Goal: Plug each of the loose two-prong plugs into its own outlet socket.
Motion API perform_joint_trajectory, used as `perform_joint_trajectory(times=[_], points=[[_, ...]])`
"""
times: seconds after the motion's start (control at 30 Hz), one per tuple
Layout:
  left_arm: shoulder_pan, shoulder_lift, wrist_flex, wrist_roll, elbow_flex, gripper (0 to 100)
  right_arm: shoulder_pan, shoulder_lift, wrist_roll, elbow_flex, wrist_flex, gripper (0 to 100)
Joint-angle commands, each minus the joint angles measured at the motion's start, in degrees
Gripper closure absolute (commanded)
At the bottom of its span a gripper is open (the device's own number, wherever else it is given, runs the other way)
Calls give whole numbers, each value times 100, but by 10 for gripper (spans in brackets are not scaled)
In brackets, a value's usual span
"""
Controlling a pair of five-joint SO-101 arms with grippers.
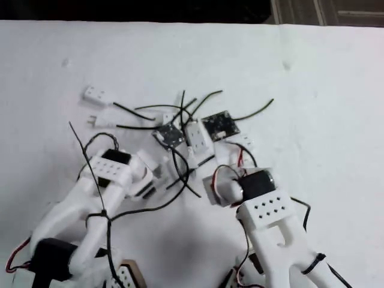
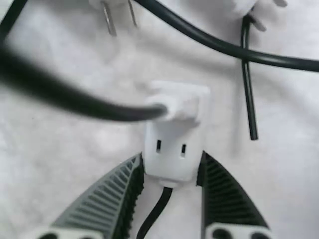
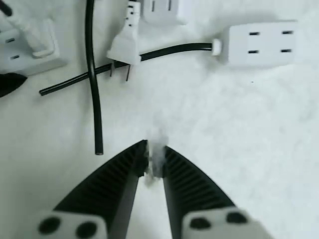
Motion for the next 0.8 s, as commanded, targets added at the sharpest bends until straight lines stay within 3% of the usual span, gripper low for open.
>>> perform_joint_trajectory(times=[0.0, 0.13, 0.43, 0.57, 0.77], points=[[22, -4, -141, 62, -299, 909, 347, -171, -26, -387, -66, 981], [-40, -4, -88, 70, -659, 980, 602, -171, -44, -475, -75, 981], [-286, -4, 677, 79, -2022, 977, 611, -171, -44, -484, -75, 981], [-286, 57, 607, 79, -2673, 978, 611, -171, -44, -484, -75, 981], [-277, 207, -114, 431, -3332, 978, 611, -163, -44, -484, -75, 981]])
